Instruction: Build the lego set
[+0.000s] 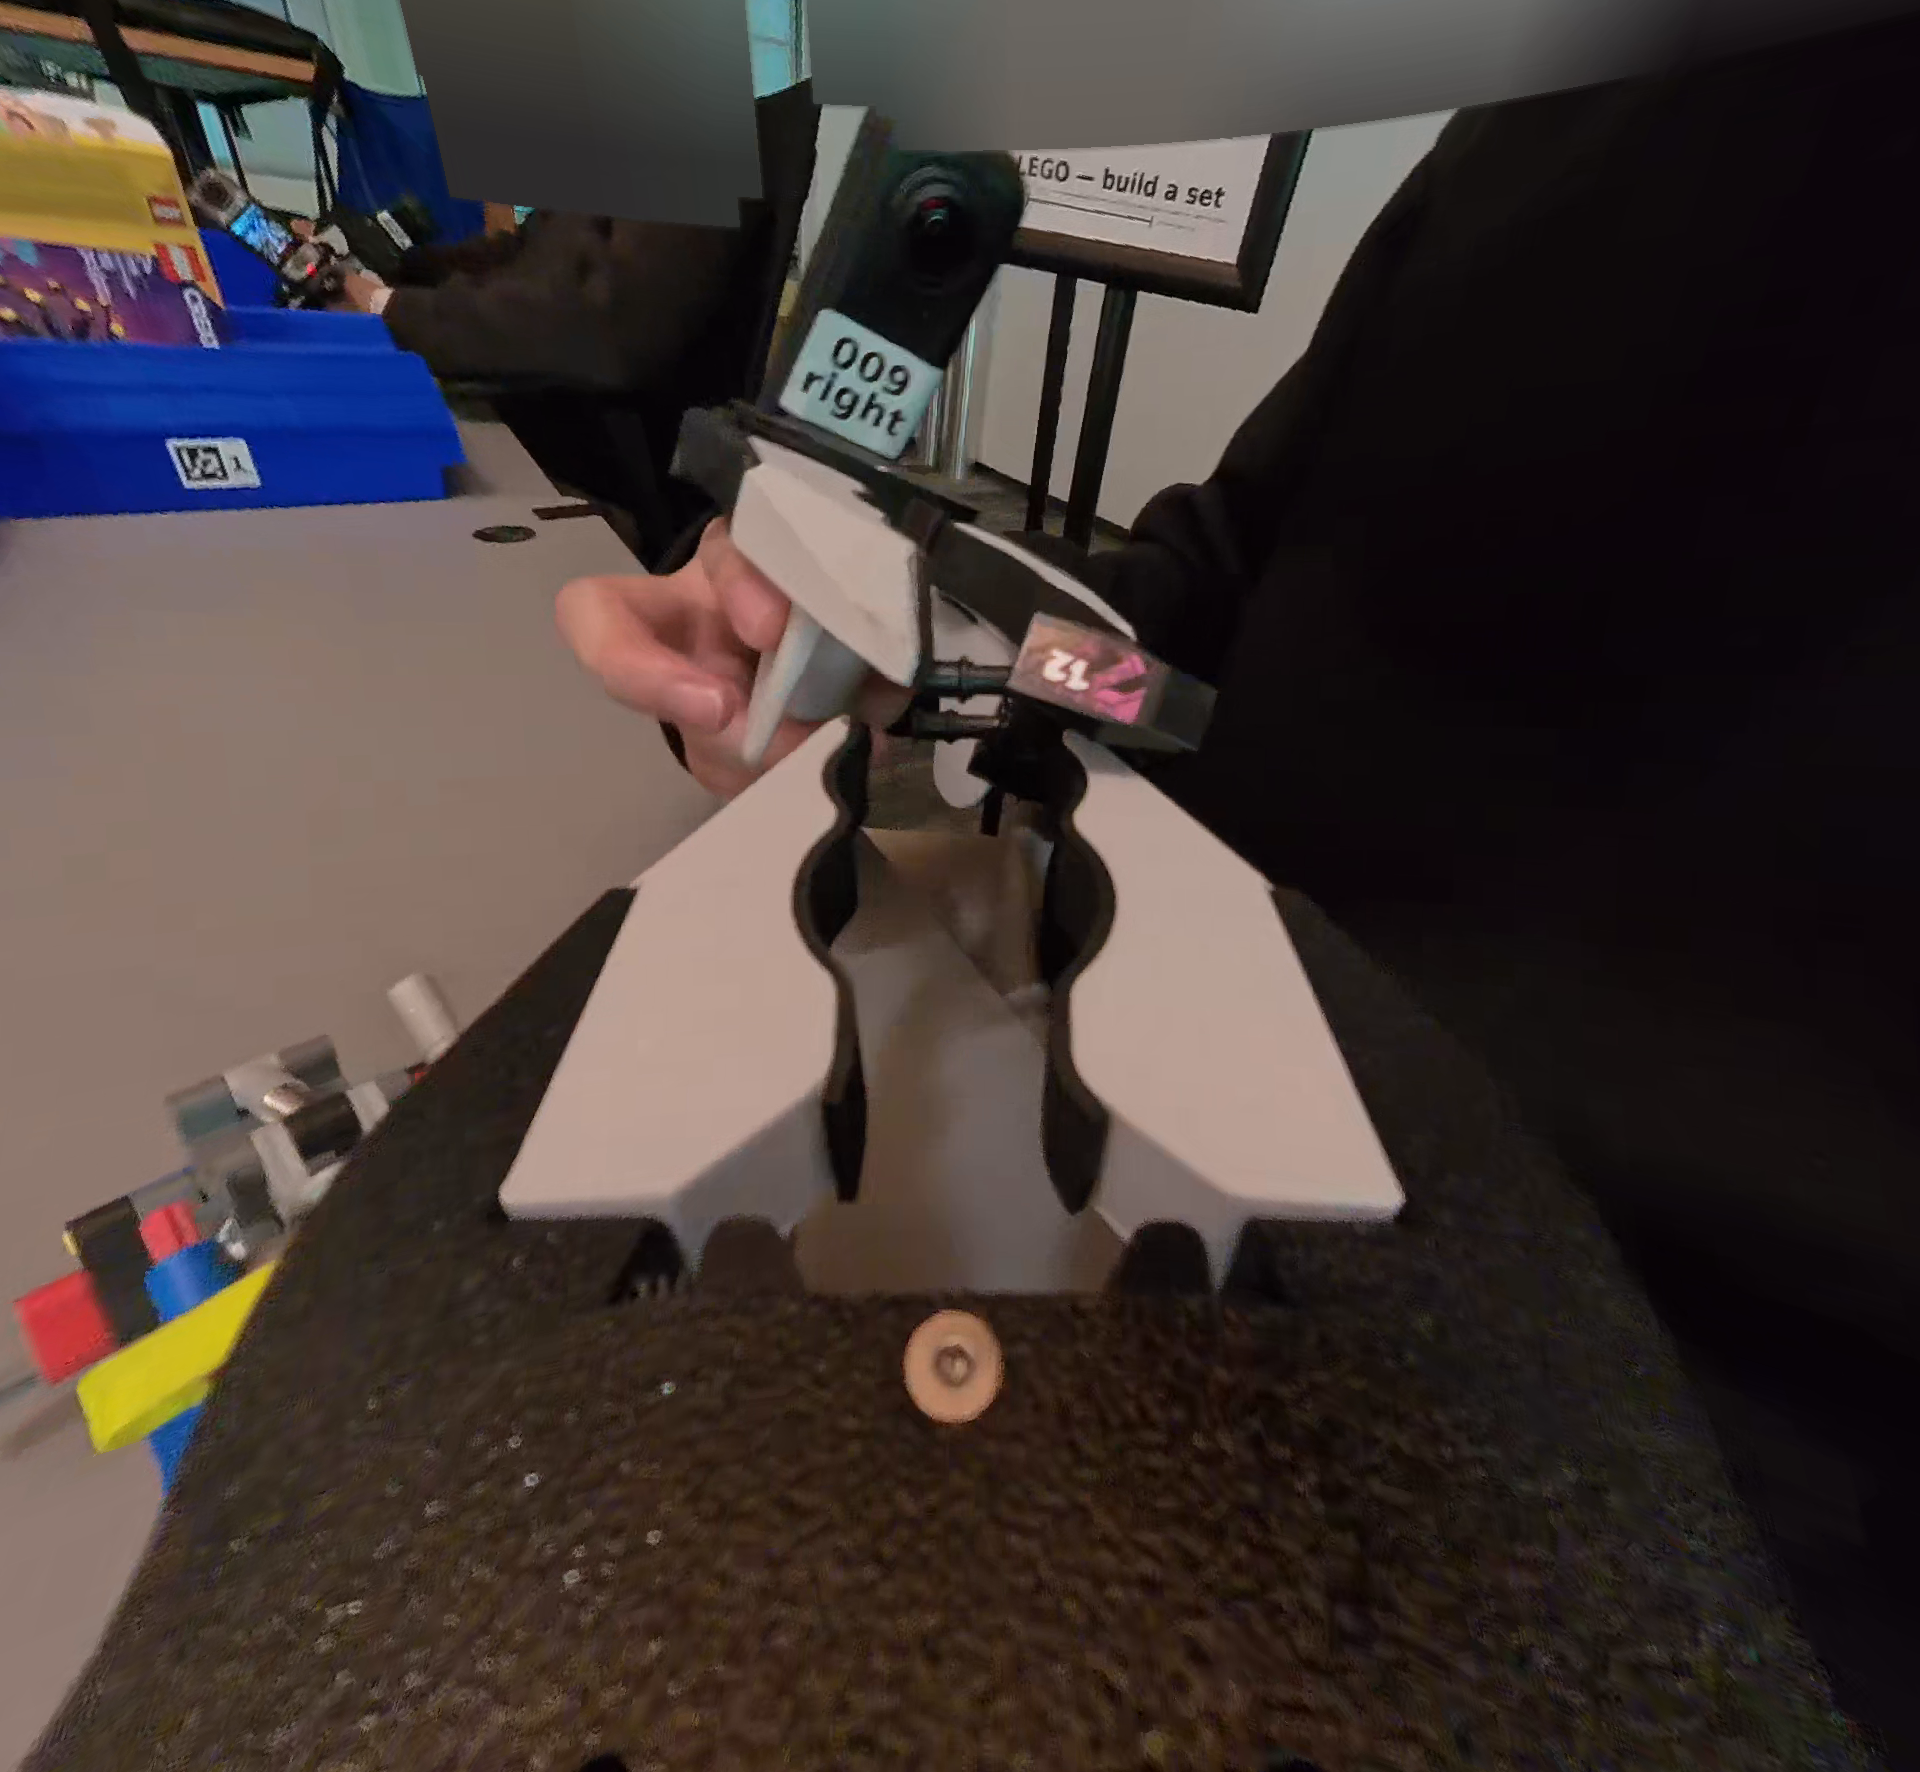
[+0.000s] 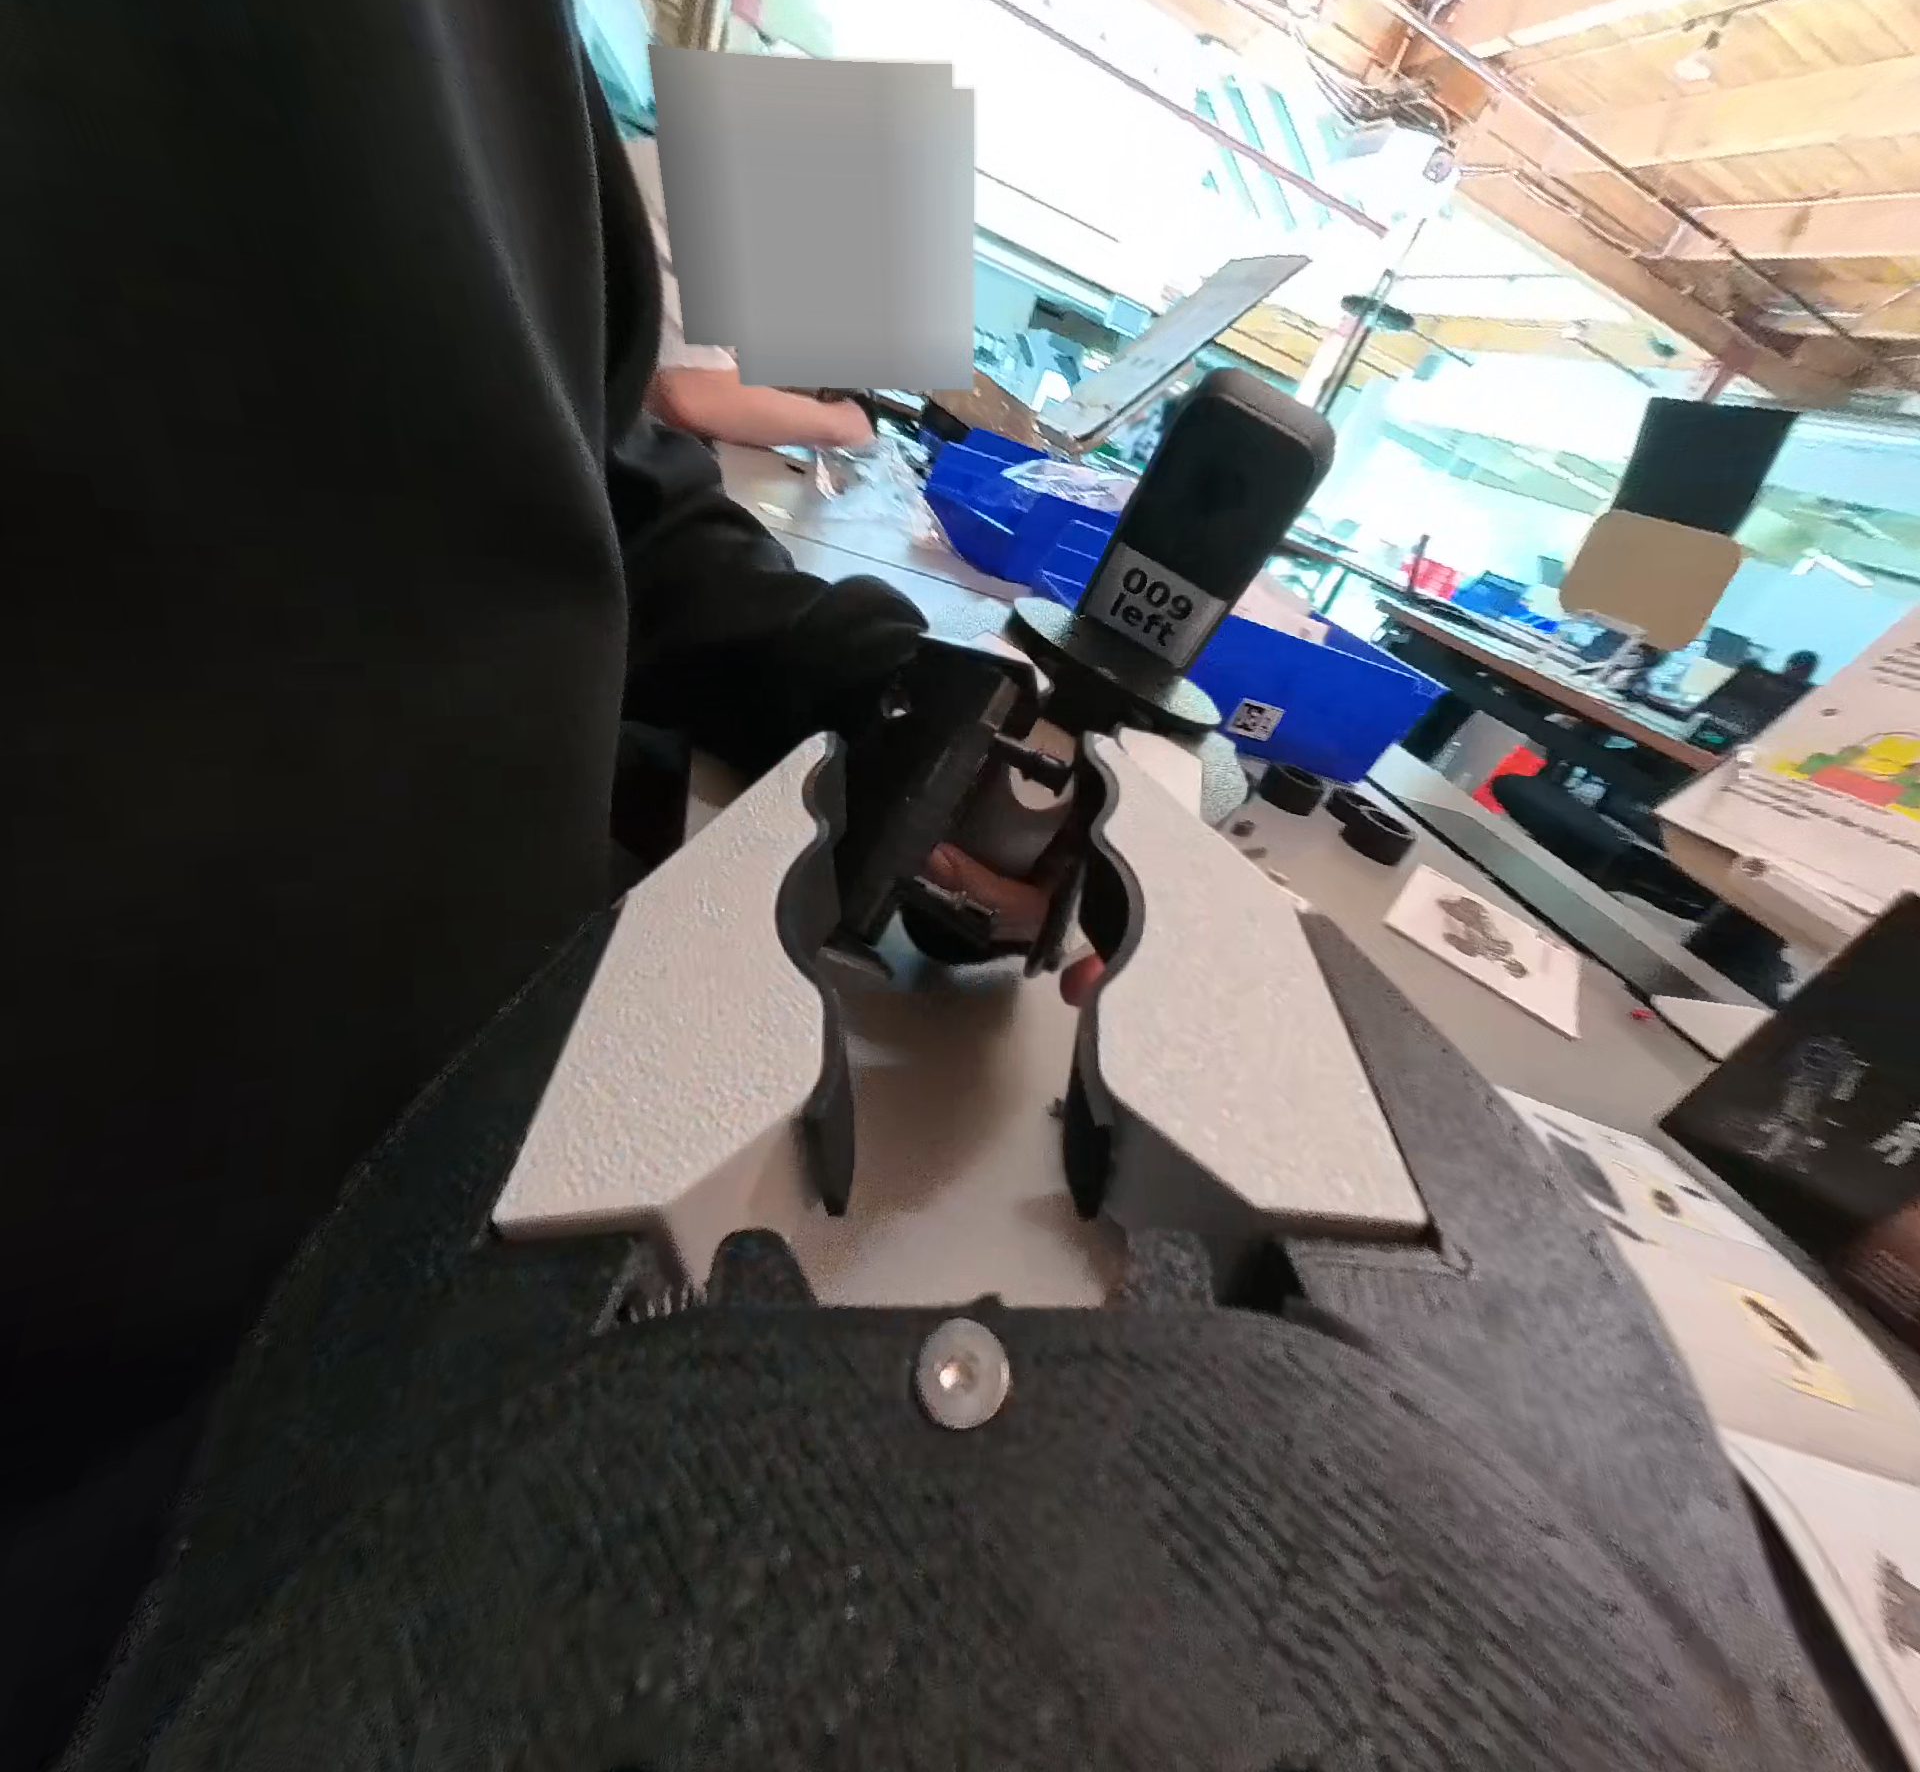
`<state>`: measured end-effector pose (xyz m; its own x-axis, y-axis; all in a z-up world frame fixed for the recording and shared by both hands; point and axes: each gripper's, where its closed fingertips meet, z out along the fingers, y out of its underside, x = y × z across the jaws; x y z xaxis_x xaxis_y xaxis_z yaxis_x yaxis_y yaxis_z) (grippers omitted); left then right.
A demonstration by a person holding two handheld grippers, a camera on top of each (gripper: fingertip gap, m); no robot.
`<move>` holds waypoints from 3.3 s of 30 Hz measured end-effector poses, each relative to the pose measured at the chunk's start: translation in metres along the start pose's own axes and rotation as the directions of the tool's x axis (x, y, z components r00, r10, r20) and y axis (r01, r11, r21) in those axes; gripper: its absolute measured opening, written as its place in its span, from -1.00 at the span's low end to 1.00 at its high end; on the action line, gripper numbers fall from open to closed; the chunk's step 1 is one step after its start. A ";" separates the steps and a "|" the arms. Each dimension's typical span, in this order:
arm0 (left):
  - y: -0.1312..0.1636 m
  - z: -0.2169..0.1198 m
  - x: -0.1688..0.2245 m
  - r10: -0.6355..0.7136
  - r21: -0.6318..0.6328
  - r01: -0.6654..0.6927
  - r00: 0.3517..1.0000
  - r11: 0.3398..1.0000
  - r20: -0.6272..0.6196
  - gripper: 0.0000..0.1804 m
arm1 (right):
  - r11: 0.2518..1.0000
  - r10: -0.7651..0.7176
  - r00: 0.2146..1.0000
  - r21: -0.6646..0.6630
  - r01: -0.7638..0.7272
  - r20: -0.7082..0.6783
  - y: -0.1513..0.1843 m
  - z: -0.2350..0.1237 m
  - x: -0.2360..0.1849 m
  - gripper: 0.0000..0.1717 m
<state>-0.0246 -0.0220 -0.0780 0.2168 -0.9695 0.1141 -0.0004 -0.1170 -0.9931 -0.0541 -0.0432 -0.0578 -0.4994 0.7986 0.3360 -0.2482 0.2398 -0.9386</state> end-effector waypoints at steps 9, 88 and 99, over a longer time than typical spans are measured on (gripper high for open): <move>-0.009 -0.006 -0.001 0.034 0.056 -0.034 0.999 0.998 -0.006 -0.76 | 0.986 0.129 0.984 0.092 -0.141 0.121 -0.005 0.005 0.010 -0.54; -0.005 -0.011 -0.013 -0.486 -0.012 0.489 0.868 0.872 0.101 -0.52 | 0.740 -0.586 0.797 -0.496 0.454 -0.146 0.045 0.033 0.036 -0.10; 0.001 -0.013 -0.006 -0.495 -0.046 0.497 0.867 0.866 0.051 -0.51 | 0.665 -0.655 0.752 -0.525 0.531 -0.068 0.052 0.034 0.030 -0.10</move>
<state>-0.0383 -0.0193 -0.0793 0.2379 -0.7720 0.5894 0.0625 -0.5934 -0.8025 -0.1103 -0.0262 -0.0939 -0.1563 0.4813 0.8625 0.0054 0.8737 -0.4865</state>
